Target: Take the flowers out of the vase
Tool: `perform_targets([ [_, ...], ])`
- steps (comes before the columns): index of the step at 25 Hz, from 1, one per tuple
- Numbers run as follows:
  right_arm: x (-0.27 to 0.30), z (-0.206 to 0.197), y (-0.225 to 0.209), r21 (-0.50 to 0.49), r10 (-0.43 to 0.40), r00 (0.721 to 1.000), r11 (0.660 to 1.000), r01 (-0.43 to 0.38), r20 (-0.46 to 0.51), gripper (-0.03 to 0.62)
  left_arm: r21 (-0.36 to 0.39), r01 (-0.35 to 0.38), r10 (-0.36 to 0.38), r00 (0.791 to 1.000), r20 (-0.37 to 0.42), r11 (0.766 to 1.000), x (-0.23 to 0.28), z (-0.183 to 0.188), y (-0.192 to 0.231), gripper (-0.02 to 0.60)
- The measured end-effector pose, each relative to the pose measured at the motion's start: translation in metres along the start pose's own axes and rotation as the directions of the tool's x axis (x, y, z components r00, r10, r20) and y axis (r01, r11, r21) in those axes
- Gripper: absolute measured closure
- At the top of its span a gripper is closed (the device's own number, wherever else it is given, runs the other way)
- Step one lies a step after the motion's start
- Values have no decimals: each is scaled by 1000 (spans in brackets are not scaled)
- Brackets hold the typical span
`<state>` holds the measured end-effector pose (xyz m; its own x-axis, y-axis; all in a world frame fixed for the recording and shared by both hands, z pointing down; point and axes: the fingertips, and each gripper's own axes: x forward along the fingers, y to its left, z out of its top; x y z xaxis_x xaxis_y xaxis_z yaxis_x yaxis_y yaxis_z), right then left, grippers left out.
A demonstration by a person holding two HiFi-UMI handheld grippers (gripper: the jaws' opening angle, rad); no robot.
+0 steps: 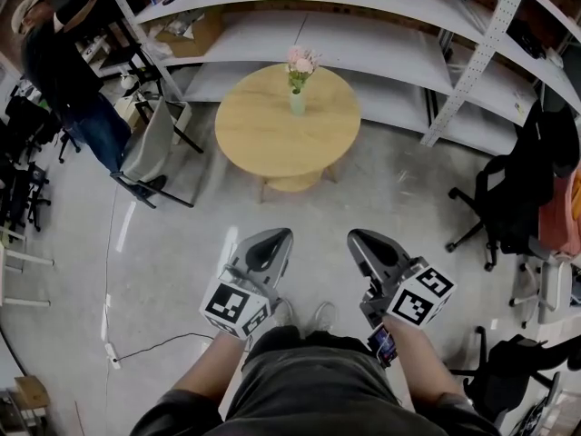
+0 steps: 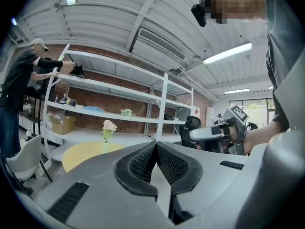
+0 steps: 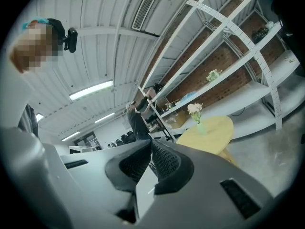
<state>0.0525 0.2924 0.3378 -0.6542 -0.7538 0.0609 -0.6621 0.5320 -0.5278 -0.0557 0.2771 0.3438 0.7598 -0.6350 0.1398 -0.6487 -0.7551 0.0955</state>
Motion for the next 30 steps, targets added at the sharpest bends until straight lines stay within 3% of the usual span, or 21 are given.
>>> perform_targets([
  [7,-14,10,-10,-13,14,1000,1000,-14,6,577,7,-31,31,1000,-2,999,5,2,-9,572],
  [15,6,16,-19,-24,5,1000,1000,-5,-6,577,-7,-28,28,1000,6,1000,15,4,14,572],
  [30,121,44,-59,-23,-43,999,999,43,-16,577,-33,22,-21,1000,6,999,72,17,131,572],
])
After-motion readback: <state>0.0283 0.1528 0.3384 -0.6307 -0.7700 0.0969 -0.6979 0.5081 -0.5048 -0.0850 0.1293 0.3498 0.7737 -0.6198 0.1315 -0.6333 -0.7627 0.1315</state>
